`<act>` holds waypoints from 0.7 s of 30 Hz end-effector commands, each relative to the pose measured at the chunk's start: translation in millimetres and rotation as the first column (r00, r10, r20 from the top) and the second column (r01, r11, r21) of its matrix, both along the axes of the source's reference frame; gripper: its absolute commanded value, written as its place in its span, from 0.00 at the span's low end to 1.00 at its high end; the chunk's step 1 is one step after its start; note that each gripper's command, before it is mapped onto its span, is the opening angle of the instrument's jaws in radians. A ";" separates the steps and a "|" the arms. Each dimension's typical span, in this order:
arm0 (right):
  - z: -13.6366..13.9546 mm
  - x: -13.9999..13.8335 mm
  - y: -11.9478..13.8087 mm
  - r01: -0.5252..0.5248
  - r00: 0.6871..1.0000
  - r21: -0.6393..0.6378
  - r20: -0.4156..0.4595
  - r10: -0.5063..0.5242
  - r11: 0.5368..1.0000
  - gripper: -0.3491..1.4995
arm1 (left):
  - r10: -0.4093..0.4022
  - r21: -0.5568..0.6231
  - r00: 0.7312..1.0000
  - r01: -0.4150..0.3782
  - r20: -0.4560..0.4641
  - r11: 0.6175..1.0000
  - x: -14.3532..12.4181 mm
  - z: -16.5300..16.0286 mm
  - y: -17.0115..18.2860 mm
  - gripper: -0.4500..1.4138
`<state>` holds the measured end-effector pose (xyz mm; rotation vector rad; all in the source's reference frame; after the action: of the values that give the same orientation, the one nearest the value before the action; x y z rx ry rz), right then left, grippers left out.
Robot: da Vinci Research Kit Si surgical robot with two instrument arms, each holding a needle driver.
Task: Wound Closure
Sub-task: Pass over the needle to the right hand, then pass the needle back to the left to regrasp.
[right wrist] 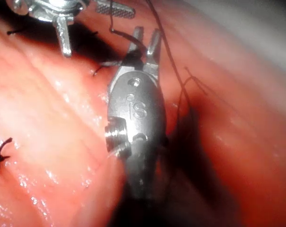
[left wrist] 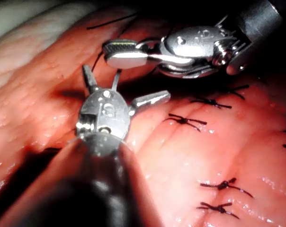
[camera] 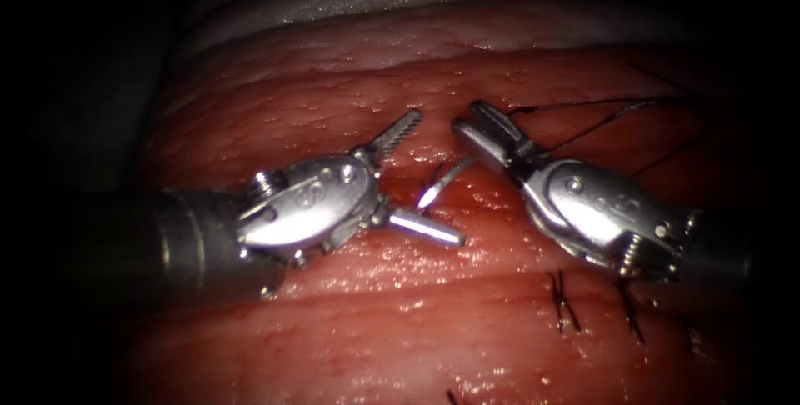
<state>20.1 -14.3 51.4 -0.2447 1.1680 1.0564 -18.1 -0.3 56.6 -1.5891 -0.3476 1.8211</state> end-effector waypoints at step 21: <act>-1.1 2.1 -0.9 0.137 0.990 -0.093 0.031 -0.135 0.986 0.00 | 0.357 0.253 0.931 -0.327 -0.082 0.911 -1.5 4.7 -0.2 0.40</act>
<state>21.5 -15.2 49.9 -0.2522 1.1935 0.8739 -19.2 -0.7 60.9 -1.2975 -0.8018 2.0427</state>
